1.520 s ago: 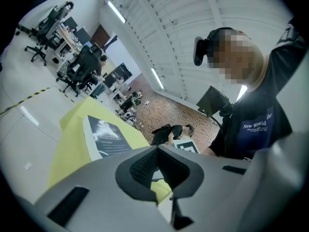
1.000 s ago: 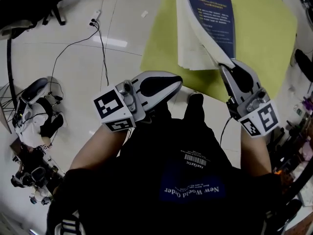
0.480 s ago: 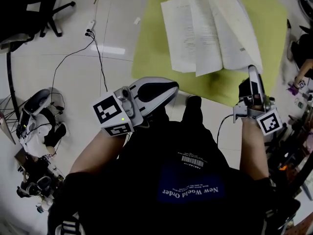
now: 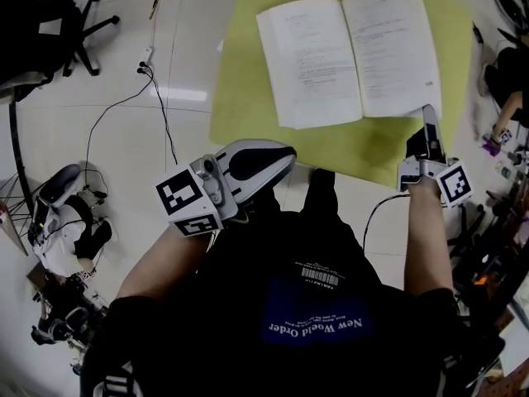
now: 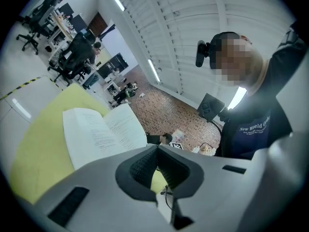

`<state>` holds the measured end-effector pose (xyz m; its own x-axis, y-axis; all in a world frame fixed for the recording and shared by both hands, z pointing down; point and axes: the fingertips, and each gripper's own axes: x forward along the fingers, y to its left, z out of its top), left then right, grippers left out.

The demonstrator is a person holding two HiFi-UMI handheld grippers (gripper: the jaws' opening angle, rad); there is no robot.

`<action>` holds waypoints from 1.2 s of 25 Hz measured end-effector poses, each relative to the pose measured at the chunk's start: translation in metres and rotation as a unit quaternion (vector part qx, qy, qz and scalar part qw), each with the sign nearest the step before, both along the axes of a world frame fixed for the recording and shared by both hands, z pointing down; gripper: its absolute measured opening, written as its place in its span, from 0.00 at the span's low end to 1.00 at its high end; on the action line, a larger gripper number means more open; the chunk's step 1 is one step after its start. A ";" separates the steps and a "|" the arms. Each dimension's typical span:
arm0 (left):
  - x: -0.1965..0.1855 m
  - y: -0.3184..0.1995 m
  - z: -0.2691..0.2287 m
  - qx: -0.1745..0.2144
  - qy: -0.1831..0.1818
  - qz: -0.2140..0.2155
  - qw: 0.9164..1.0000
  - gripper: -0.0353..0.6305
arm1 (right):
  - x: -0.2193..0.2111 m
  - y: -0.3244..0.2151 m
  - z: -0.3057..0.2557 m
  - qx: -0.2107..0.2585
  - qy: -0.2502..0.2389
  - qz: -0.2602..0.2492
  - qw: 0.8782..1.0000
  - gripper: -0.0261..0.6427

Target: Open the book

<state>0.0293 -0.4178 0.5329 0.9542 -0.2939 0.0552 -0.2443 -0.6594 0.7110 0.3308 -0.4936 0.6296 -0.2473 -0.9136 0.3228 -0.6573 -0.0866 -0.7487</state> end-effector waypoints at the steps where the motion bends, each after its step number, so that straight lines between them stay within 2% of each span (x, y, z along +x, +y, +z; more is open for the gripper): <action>1: 0.000 -0.001 0.001 -0.001 0.000 0.001 1.000 0.06 | 0.005 0.000 0.008 -0.027 0.017 0.005 0.999 0.15; 3: 0.001 -0.002 0.002 -0.003 0.000 0.002 1.000 0.06 | 0.017 0.005 0.026 -0.090 0.035 0.029 0.995 0.23; 5: 0.002 -0.002 0.003 -0.006 0.001 0.002 1.000 0.06 | 0.032 0.014 0.038 -0.140 0.043 0.059 0.987 0.23; 7: 0.004 -0.003 0.004 -0.010 0.001 0.004 1.000 0.06 | 0.045 0.022 0.039 -0.163 0.072 0.066 0.982 0.23; 8: 0.005 -0.003 0.004 -0.010 0.001 0.005 1.000 0.06 | 0.048 0.023 0.033 -0.158 0.099 0.057 0.981 0.23; 10: 0.007 -0.004 0.003 -0.010 0.000 0.006 1.000 0.06 | 0.041 0.019 0.008 -0.119 0.167 0.021 0.979 0.23; 12: 0.009 -0.007 0.002 -0.008 0.001 0.006 1.000 0.06 | 0.023 0.011 -0.023 -0.066 0.227 -0.021 0.971 0.23; 16: 0.013 -0.010 -0.009 0.005 0.003 0.008 1.000 0.06 | -0.013 -0.002 -0.068 0.011 0.286 -0.081 0.955 0.23; 21: 0.016 -0.016 -0.046 0.043 0.010 0.006 0.999 0.06 | -0.043 -0.002 -0.122 0.096 0.265 -0.132 0.950 0.21; 23: 0.013 -0.018 -0.071 0.062 0.015 0.001 0.998 0.06 | -0.048 0.002 -0.153 0.127 0.260 -0.138 0.947 0.11; 25: 0.008 -0.018 -0.101 0.083 0.022 -0.006 0.996 0.06 | -0.054 0.009 -0.191 0.160 0.265 -0.148 0.939 0.03; 30: -0.001 -0.017 -0.182 0.153 0.035 -0.025 0.987 0.06 | -0.064 0.029 -0.288 0.240 0.274 -0.180 0.914 0.02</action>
<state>0.0288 -0.4349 0.3513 0.9365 -0.3329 -0.1098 -0.2384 -0.8344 0.4970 0.2664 -0.4649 0.3420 -0.4807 -0.8740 0.0705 -0.8661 0.4607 -0.1938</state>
